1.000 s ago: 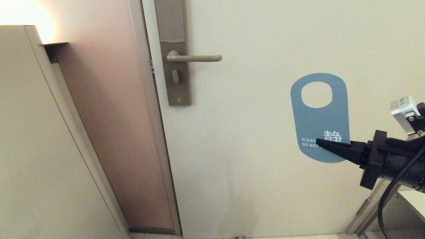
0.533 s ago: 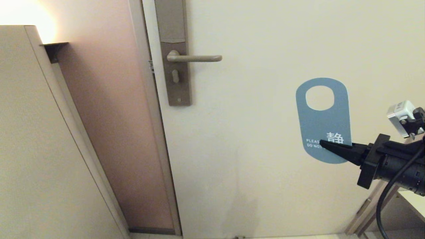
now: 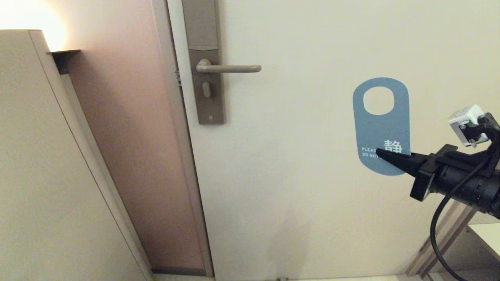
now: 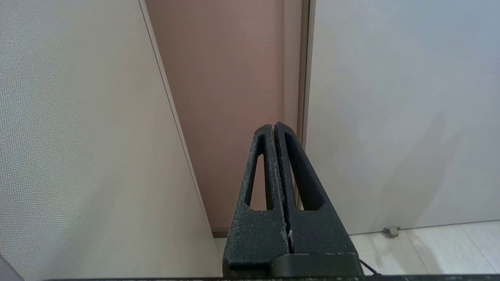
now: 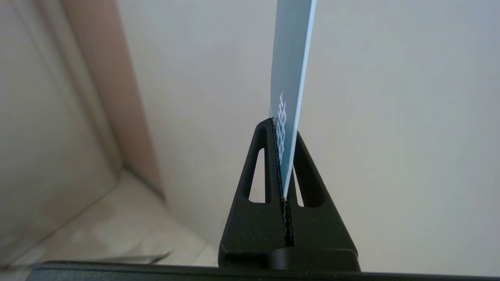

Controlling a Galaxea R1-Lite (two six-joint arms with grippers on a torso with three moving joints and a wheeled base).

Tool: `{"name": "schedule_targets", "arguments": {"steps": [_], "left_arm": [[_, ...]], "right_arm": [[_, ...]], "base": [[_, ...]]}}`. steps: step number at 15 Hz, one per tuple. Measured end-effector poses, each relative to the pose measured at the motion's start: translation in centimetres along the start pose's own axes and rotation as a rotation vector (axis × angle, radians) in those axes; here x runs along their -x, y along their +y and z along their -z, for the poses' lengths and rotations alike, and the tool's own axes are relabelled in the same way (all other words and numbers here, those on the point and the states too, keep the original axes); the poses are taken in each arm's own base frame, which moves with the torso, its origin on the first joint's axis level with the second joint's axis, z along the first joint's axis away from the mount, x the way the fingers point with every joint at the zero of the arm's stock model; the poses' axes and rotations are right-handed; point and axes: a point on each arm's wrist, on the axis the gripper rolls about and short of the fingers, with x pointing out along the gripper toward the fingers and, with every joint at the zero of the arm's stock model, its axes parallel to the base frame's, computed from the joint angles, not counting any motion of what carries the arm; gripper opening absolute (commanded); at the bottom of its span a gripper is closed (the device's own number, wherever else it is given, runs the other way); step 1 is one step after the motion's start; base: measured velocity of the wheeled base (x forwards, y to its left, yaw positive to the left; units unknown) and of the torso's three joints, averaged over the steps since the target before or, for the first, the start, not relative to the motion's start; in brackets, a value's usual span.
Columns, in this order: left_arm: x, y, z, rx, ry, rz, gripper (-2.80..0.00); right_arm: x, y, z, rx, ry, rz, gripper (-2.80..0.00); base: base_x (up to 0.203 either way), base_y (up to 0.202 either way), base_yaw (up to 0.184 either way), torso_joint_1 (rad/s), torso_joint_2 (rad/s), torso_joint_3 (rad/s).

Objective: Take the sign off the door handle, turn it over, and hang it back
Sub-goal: Hang the sign back with the other side facing out

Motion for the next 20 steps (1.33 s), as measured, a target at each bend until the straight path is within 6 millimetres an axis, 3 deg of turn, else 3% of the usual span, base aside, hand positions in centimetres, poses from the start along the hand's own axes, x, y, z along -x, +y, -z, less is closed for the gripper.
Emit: {"name": "schedule_targets", "arguments": {"steps": [5, 11, 20], "left_arm": [[0.0, 0.0, 0.0, 0.0, 0.0, 0.0, -2.8], [0.0, 0.0, 0.0, -0.001, 0.0, 0.0, -2.8], [0.0, 0.0, 0.0, 0.0, 0.0, 0.0, -2.8]], "right_arm": [[-4.0, -1.7, -1.8, 0.038, -0.109, 0.057, -2.8], [-7.3, -2.3, -3.0, 0.061, -0.147, 0.04, -2.8], [-8.4, -2.6, -2.8, 0.219, -0.133, 0.047, -2.8]], "base": [[0.0, 0.0, 0.0, 0.0, 0.0, 0.0], [0.0, 0.0, 0.0, 0.0, 0.0, 0.0], [0.0, 0.0, 0.0, 0.0, 0.0, 0.0]]}}
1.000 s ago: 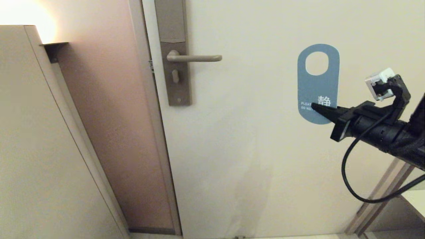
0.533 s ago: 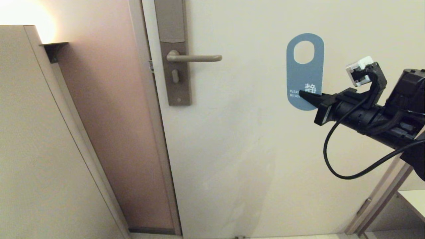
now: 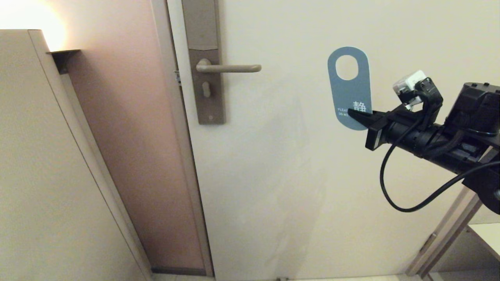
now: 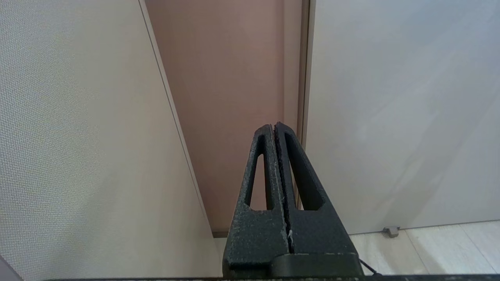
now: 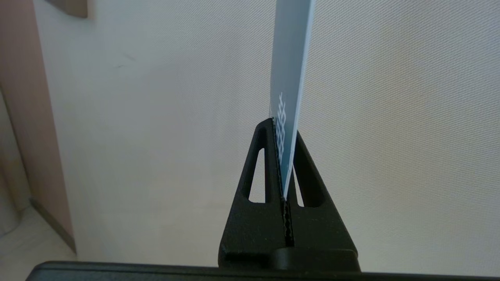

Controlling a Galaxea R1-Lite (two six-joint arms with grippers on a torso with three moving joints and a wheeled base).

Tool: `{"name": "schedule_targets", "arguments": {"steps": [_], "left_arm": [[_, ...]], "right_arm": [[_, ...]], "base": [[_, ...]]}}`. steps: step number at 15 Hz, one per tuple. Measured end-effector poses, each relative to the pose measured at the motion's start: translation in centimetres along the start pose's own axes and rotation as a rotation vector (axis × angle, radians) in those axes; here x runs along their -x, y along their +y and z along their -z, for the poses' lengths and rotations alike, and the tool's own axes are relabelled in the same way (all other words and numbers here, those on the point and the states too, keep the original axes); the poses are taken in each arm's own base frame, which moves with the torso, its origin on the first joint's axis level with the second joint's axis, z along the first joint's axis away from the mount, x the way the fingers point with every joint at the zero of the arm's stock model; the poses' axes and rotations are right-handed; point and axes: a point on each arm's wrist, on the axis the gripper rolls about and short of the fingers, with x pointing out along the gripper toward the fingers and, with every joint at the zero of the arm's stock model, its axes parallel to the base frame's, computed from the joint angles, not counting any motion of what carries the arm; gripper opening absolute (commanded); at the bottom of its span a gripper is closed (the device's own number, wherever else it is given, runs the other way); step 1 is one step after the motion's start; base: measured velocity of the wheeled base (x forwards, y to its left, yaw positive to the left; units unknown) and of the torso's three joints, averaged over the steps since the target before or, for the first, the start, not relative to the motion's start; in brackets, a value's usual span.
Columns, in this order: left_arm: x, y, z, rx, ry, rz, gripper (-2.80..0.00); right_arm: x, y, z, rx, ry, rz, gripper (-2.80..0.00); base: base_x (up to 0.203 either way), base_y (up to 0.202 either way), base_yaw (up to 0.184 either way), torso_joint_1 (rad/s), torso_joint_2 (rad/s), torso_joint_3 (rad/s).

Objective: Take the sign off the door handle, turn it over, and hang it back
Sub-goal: Hang the sign back with the other side facing out

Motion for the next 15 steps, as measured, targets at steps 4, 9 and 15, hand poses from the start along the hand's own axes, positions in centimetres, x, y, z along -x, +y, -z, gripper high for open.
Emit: {"name": "schedule_targets", "arguments": {"steps": [4, 9, 15], "left_arm": [[0.0, 0.0, 0.0, 0.0, 0.0, 0.0, -2.8], [0.0, 0.0, 0.0, 0.0, 0.0, 0.0, -2.8], [0.0, 0.0, 0.0, 0.0, 0.0, 0.0, -2.8]], "right_arm": [[-0.3, 0.2, -1.1, -0.004, -0.036, -0.009, -2.8], [-2.0, 2.1, -3.5, -0.065, -0.057, -0.074, -2.8], [-4.2, 4.9, -4.0, -0.122, -0.033, -0.024, -2.8]], "base": [[0.0, 0.0, 0.0, 0.0, 0.0, 0.0], [0.0, 0.0, 0.0, 0.0, 0.0, 0.0], [0.0, 0.0, 0.0, 0.0, 0.0, 0.0]]}}
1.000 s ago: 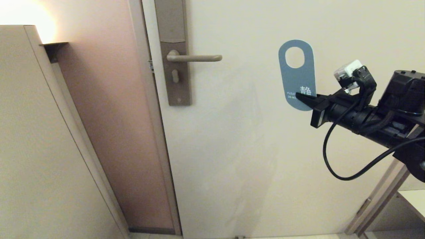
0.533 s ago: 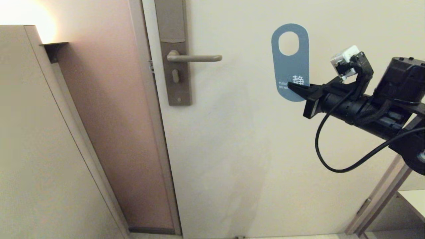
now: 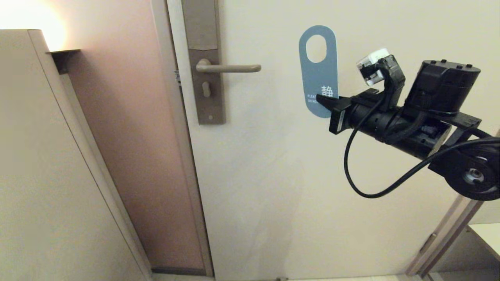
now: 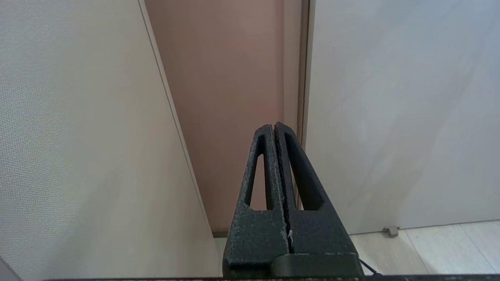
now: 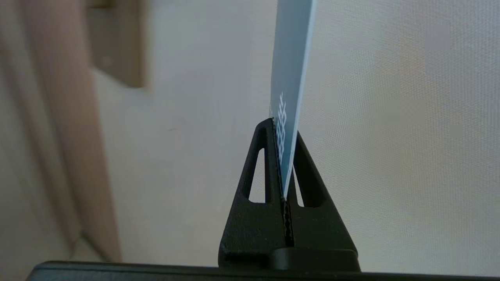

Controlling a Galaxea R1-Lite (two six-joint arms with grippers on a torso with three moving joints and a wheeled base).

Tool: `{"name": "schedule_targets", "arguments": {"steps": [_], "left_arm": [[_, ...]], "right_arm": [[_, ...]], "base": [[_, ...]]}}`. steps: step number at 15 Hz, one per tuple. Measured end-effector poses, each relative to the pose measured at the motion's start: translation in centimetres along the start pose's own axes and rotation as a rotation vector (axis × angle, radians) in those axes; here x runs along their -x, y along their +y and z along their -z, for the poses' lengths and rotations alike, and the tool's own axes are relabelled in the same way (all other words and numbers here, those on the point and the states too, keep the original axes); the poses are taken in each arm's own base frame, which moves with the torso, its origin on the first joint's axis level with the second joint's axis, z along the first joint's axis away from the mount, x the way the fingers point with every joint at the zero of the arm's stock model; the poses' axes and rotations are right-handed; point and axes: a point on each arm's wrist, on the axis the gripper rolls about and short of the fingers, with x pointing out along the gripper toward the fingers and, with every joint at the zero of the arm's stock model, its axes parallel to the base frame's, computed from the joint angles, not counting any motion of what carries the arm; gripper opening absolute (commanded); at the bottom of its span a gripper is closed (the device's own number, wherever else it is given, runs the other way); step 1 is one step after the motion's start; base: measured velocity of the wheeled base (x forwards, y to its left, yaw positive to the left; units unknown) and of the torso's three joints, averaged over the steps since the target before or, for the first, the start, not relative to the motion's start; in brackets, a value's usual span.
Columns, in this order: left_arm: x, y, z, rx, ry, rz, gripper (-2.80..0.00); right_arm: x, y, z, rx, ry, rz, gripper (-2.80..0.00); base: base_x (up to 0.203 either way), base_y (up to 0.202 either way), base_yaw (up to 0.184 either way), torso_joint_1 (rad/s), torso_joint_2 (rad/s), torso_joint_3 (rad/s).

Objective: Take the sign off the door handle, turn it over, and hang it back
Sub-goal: Hang the sign back with the other side facing out

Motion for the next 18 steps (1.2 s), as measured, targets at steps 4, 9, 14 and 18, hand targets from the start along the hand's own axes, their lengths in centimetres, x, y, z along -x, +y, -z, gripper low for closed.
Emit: {"name": "schedule_targets", "arguments": {"steps": [4, 9, 14, 18], "left_arm": [[0.0, 0.0, 0.0, 0.0, 0.0, 0.0, -2.8], [0.0, 0.0, 0.0, 0.001, 0.0, 0.0, -2.8], [0.0, 0.0, 0.0, 0.001, 0.0, 0.0, -2.8], [0.0, 0.0, 0.0, 0.0, 0.0, 0.0, -2.8]], "right_arm": [[-1.6, 1.1, 0.0, -0.015, -0.004, 0.031, -2.8], [-3.5, 2.4, -0.5, -0.014, -0.032, 0.041, -2.8], [-4.9, 4.9, -0.3, -0.017, -0.031, 0.041, -2.8], [-5.5, 6.7, 0.3, -0.017, -0.019, 0.027, -2.8]], "base": [[0.0, 0.0, 0.0, 0.0, 0.0, 0.0], [0.0, 0.0, 0.0, 0.0, 0.0, 0.0], [0.0, 0.0, 0.0, 0.0, 0.0, 0.0], [0.0, 0.0, 0.0, 0.0, 0.0, 0.0]]}}
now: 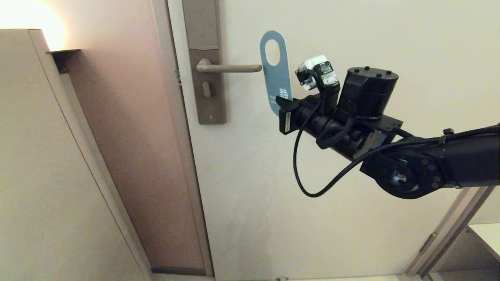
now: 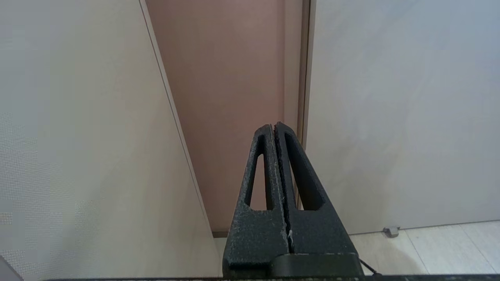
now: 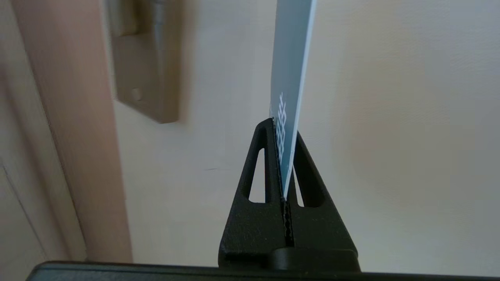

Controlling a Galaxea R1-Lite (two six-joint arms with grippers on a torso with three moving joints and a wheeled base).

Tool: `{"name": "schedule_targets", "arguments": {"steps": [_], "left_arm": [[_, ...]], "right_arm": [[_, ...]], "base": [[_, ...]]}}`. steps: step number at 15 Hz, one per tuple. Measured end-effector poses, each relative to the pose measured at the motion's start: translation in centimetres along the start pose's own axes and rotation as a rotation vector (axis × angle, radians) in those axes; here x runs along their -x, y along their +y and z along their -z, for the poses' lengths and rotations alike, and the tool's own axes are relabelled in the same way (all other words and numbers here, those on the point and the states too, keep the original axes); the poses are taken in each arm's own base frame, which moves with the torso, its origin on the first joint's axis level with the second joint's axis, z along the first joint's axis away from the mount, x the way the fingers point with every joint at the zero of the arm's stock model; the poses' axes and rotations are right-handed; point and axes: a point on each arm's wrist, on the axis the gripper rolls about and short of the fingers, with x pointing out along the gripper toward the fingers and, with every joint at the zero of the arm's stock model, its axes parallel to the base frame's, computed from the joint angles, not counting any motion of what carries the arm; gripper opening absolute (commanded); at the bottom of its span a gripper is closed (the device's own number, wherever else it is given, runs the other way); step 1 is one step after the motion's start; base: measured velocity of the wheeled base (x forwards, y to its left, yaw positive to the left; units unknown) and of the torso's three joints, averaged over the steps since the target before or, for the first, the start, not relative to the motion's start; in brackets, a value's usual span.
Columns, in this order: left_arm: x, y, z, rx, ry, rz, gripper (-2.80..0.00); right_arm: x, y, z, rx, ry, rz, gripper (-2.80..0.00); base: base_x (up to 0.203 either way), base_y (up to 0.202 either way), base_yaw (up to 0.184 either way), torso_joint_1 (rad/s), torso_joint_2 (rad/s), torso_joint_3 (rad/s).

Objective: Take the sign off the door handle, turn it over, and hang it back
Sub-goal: Hang the sign back with the other side facing out

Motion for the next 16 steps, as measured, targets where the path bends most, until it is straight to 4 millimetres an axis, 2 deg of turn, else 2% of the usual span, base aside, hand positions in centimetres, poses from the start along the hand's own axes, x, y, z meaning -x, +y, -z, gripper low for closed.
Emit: {"name": "schedule_targets", "arguments": {"steps": [6, 16], "left_arm": [[0.0, 0.0, 0.0, 0.0, 0.0, 0.0, -2.8], [0.0, 0.0, 0.0, 0.001, 0.0, 0.0, -2.8]], "right_arm": [[-0.5, 1.8, 0.5, -0.001, 0.01, -0.024, -2.8], [-0.8, 2.4, 1.1, 0.0, 0.026, -0.039, -2.8]], "base": [[0.0, 0.0, 0.0, 0.0, 0.0, 0.0], [0.0, 0.0, 0.0, 0.0, 0.0, 0.0]]}}
